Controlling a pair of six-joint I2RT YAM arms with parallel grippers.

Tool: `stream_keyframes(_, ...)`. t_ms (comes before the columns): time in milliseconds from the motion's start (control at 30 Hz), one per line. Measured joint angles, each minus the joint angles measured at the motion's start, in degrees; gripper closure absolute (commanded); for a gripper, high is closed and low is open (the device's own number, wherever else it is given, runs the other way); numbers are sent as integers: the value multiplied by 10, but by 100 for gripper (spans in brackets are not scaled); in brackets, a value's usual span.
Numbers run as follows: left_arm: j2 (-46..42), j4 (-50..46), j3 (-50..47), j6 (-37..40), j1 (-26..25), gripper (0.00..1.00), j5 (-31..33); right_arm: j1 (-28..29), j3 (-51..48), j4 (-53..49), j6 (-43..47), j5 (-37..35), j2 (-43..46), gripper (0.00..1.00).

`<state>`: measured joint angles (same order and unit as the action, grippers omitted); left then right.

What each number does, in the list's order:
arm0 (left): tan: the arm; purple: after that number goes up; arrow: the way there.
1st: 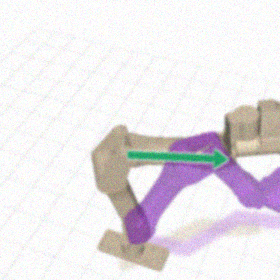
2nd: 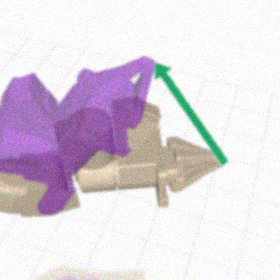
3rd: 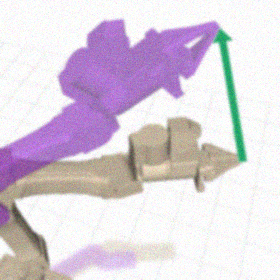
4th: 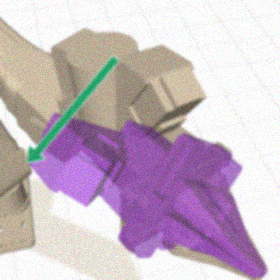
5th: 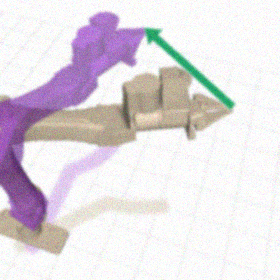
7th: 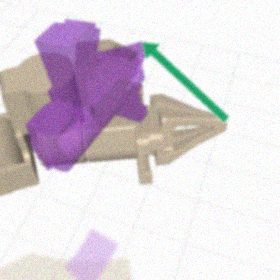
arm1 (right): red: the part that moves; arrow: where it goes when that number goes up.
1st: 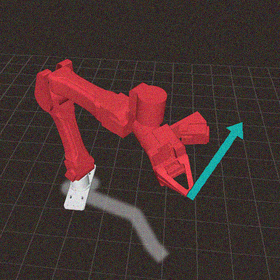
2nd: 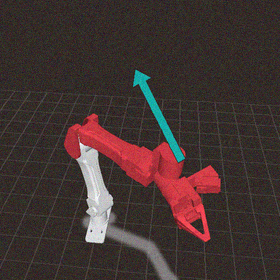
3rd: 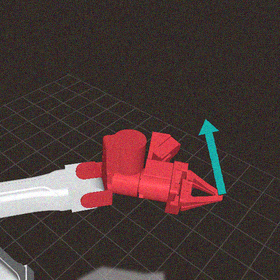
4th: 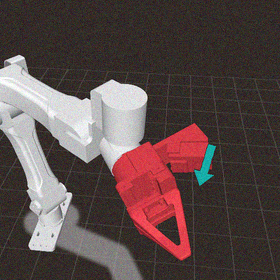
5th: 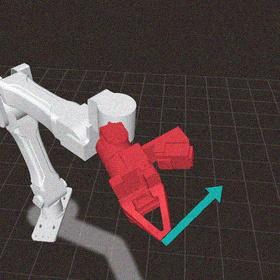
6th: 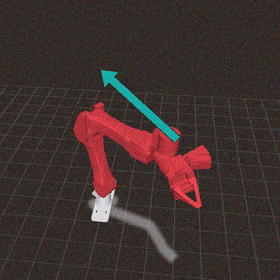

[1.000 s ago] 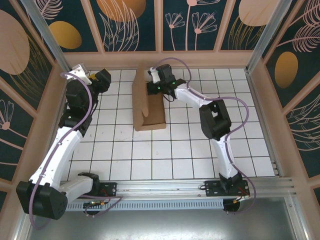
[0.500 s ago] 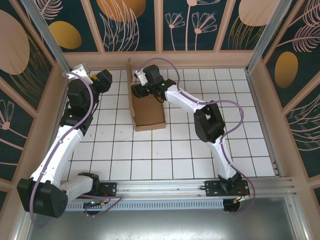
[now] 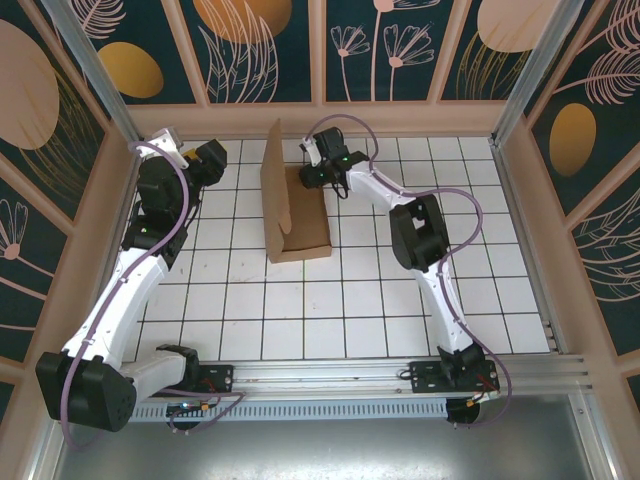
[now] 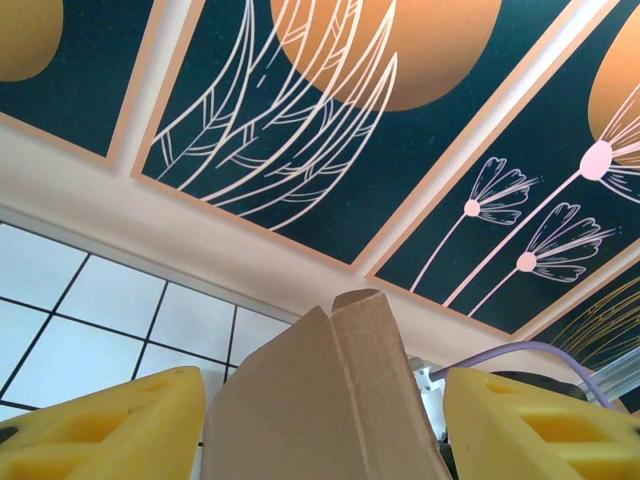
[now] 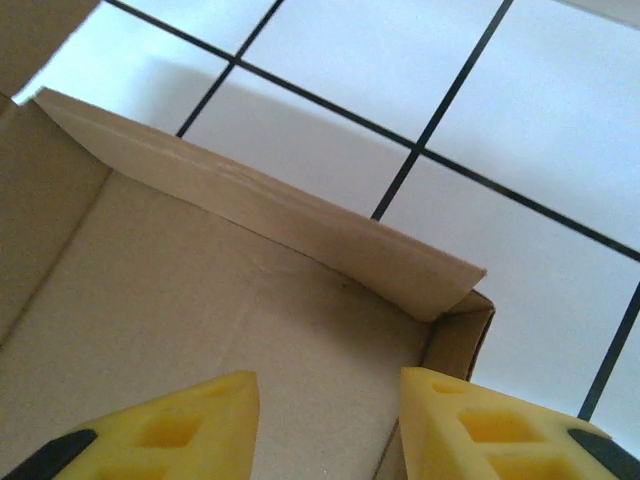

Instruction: Fold the paper box

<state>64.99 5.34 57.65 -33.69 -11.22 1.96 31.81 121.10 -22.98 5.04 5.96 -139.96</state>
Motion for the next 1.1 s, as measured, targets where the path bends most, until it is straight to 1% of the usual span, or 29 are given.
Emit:
stream_keyframes(167,1,0,0,0,0,36,0,1,0,-9,-17,-20,-9,66)
stream_keyframes(367,1,0,-2,0,0,35,0,-24,-16,-4,-56,-63,-3,69)
stream_keyframes(533,1,0,-3,0,0,35,-2,-51,-150,26,-88,-92,77,69)
stream_keyframes(633,1,6,-6,-6,0,35,-7,-58,-269,43,-116,-110,155,67)
stream_keyframes(733,2,9,-8,-11,0,35,-15,-54,-384,59,-146,-107,239,64)
stream_keyframes(800,4,11,-8,-15,0,35,-19,-43,-450,60,-168,-100,293,62)
stream_keyframes(867,6,13,-8,-18,0,35,-23,-21,-478,61,-183,-93,321,61)
stream_keyframes(1000,11,15,-8,-23,0,35,-30,51,-471,66,-208,-83,330,57)
stream_keyframes(1100,12,15,-8,-24,0,34,-30,90,-426,56,-222,-61,322,56)
